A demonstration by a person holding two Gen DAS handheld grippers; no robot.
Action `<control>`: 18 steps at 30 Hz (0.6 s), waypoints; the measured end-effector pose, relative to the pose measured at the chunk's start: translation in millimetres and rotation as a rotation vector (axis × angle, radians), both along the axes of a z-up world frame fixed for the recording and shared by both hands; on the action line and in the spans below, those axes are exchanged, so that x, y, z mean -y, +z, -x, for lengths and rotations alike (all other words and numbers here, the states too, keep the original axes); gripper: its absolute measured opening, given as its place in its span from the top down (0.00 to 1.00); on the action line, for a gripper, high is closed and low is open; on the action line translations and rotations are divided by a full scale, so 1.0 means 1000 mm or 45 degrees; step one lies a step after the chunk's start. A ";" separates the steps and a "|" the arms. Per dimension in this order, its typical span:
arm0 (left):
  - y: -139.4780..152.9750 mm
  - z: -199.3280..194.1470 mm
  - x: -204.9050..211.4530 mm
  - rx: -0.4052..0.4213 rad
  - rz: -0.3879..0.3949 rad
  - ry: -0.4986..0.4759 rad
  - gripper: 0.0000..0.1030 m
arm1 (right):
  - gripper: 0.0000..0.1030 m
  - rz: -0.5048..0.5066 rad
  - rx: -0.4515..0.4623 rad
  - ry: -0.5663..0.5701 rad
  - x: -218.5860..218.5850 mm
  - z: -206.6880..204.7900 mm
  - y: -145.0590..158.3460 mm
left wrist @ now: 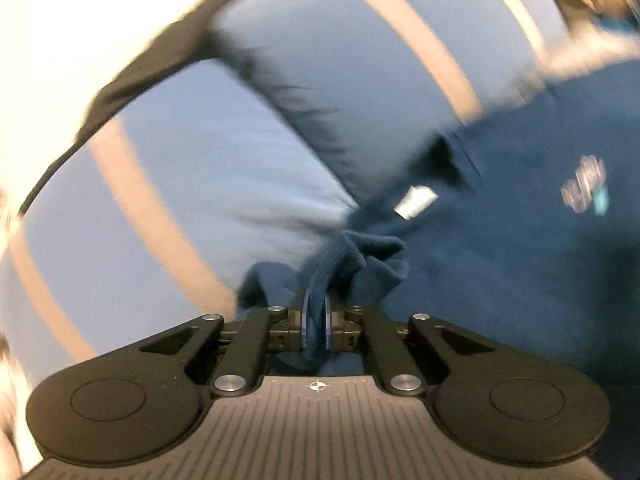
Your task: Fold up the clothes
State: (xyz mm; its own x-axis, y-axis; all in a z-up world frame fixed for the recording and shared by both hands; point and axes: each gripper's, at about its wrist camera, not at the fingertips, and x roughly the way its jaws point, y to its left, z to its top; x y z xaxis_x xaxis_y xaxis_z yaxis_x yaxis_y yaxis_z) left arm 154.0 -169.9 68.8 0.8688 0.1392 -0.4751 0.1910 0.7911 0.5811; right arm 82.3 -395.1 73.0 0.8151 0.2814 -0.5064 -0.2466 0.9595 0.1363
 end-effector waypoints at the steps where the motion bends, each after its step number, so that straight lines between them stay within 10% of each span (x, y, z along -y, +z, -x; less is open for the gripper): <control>1: 0.010 0.002 -0.008 0.020 0.058 0.023 0.92 | 0.00 -0.002 -0.001 -0.001 0.000 0.000 0.000; 18: 0.105 0.077 -0.121 0.266 0.709 0.377 0.92 | 0.00 -0.038 -0.076 -0.024 0.005 -0.002 -0.005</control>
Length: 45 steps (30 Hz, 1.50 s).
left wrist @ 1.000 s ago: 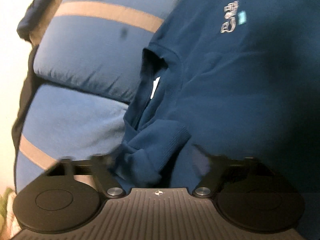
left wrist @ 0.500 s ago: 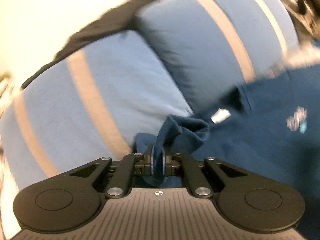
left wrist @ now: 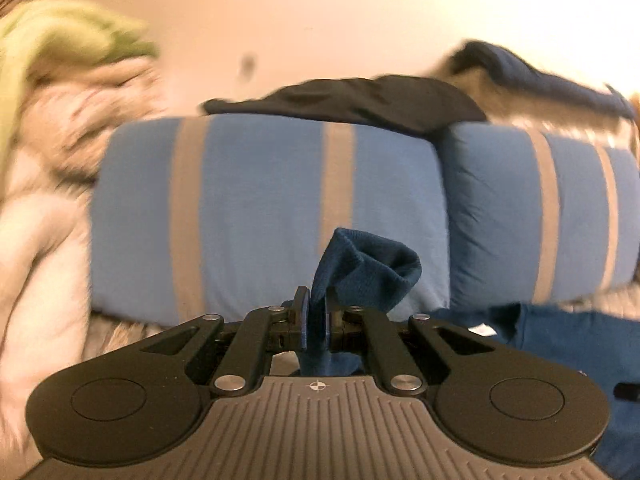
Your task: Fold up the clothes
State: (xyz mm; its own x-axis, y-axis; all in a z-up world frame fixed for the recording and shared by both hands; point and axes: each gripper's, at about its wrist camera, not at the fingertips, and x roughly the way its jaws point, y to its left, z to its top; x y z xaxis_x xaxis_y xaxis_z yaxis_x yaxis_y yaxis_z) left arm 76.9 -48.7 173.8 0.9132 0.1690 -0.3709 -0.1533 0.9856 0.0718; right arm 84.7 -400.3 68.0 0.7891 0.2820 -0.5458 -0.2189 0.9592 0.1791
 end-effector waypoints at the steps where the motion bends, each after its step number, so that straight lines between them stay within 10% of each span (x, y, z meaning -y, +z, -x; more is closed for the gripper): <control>1: 0.000 0.006 -0.005 0.004 0.023 0.028 0.92 | 0.00 -0.002 -0.006 -0.003 0.000 0.000 -0.001; 9: 0.001 0.044 -0.032 0.005 0.096 0.168 0.92 | 0.00 -0.018 -0.045 -0.017 0.004 -0.002 -0.003; 22: -0.027 0.085 -0.033 -0.040 0.047 0.044 0.92 | 0.00 -0.023 -0.074 -0.035 0.006 -0.002 -0.006; 32: -0.034 0.100 -0.034 -0.114 -0.177 -0.163 0.92 | 0.00 -0.037 -0.095 -0.036 0.007 -0.003 -0.008; 36: -0.038 0.104 -0.023 -0.137 -0.475 -0.219 0.90 | 0.00 -0.055 -0.100 -0.014 0.006 -0.003 -0.008; 39: -0.047 0.110 -0.013 -0.188 -0.605 -0.227 0.61 | 0.00 -0.075 -0.103 -0.020 0.008 -0.003 -0.007; 45: -0.051 0.140 -0.005 -0.188 -0.370 -0.184 0.32 | 0.00 -0.112 -0.128 -0.052 0.016 -0.006 -0.007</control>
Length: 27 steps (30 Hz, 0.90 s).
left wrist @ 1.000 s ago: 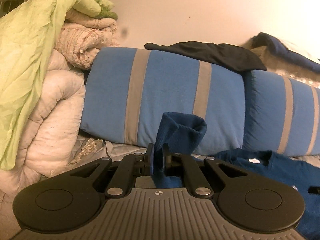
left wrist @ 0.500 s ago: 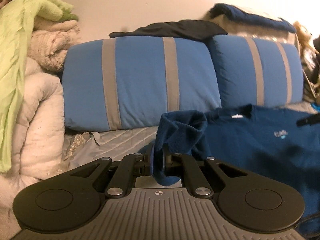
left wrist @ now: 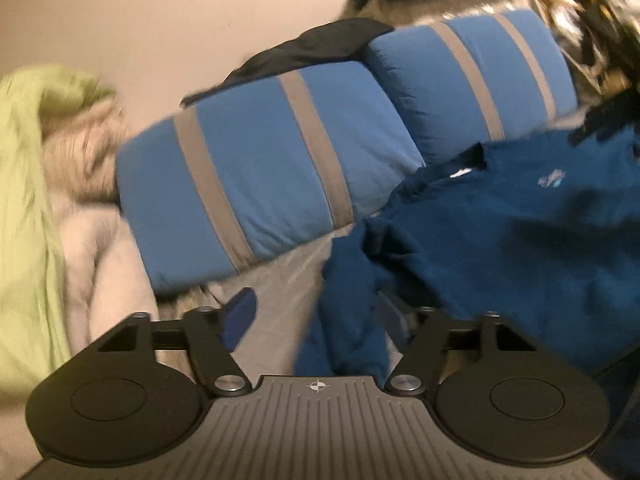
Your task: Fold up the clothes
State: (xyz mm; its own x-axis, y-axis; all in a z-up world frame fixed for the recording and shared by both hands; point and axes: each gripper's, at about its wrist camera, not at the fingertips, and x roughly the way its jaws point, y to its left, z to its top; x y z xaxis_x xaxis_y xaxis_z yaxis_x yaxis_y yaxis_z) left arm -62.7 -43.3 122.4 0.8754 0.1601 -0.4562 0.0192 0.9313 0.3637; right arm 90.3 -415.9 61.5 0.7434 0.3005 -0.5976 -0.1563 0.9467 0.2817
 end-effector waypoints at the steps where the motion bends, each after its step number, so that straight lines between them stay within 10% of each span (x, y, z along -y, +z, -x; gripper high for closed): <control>1: -0.002 0.000 -0.003 -0.026 0.082 0.051 0.32 | 0.00 -0.009 -0.008 -0.003 0.001 -0.001 0.000; 9: -0.037 -0.013 -0.056 -0.224 0.813 0.546 0.32 | 0.00 -0.047 -0.046 -0.012 0.006 -0.002 -0.002; 18: -0.122 0.013 -0.112 -0.133 2.075 0.828 0.32 | 0.00 -0.057 -0.073 0.011 0.004 -0.002 -0.003; 25: -0.161 0.012 -0.103 0.028 2.393 0.906 0.34 | 0.00 -0.069 -0.091 0.009 0.005 -0.003 -0.004; 27: -0.162 0.008 -0.104 0.045 2.410 0.946 0.49 | 0.00 -0.070 -0.096 0.007 0.005 -0.003 -0.004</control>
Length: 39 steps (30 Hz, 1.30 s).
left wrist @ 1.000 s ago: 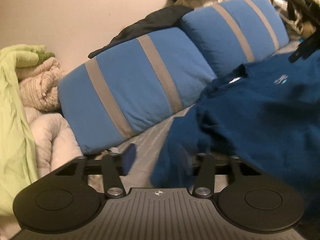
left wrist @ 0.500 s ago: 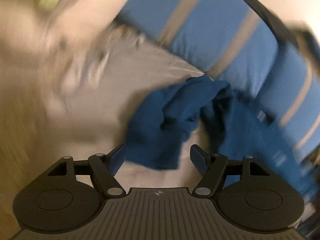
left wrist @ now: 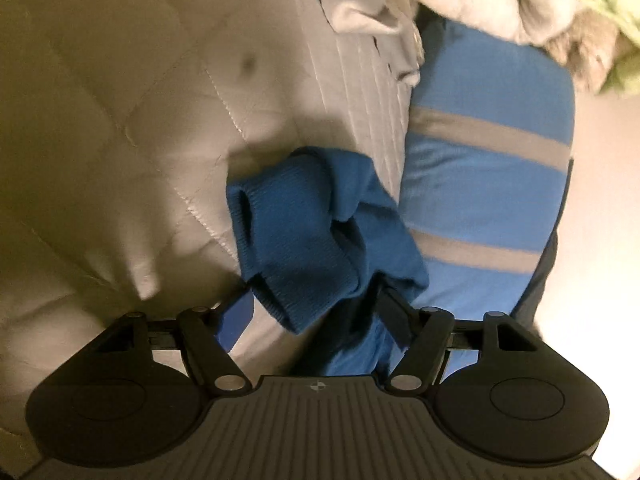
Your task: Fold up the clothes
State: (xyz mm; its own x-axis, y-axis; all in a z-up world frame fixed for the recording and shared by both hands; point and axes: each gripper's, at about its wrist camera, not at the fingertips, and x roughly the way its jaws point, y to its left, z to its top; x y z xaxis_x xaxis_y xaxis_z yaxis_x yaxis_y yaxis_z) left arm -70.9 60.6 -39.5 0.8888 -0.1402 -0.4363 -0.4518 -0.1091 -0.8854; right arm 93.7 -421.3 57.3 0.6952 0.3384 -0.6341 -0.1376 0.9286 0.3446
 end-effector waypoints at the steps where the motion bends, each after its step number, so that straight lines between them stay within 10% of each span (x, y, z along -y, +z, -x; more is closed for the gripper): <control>1: 0.000 -0.003 -0.002 -0.037 -0.003 -0.008 0.61 | 0.00 -0.002 -0.005 -0.003 0.000 0.000 0.000; 2: 0.001 -0.006 -0.003 -0.075 -0.006 -0.016 0.80 | 0.00 -0.005 -0.011 -0.004 0.001 -0.001 -0.001; 4: 0.008 -0.014 -0.007 -0.155 -0.080 -0.055 0.85 | 0.00 -0.019 -0.018 -0.005 0.002 -0.001 -0.001; 20: 0.171 -0.055 -0.024 -0.688 -1.346 -0.582 0.89 | 0.00 -0.124 -0.058 0.119 0.000 -0.002 0.004; 29: 0.201 -0.027 -0.071 -0.850 -1.486 -0.539 0.89 | 0.00 -0.162 0.030 0.279 0.011 0.018 0.071; 39: 0.195 0.029 -0.129 -0.996 -1.426 -0.419 0.90 | 0.00 -0.108 0.144 0.348 0.048 0.038 0.141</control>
State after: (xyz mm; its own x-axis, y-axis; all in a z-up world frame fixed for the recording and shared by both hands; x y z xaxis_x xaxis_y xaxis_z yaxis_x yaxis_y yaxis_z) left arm -99.7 189.1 156.0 0.3623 0.4553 -0.8133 -0.7280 0.6831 0.0581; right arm 55.9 -468.8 198.4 0.6358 0.5707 -0.5197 -0.4200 0.8207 0.3874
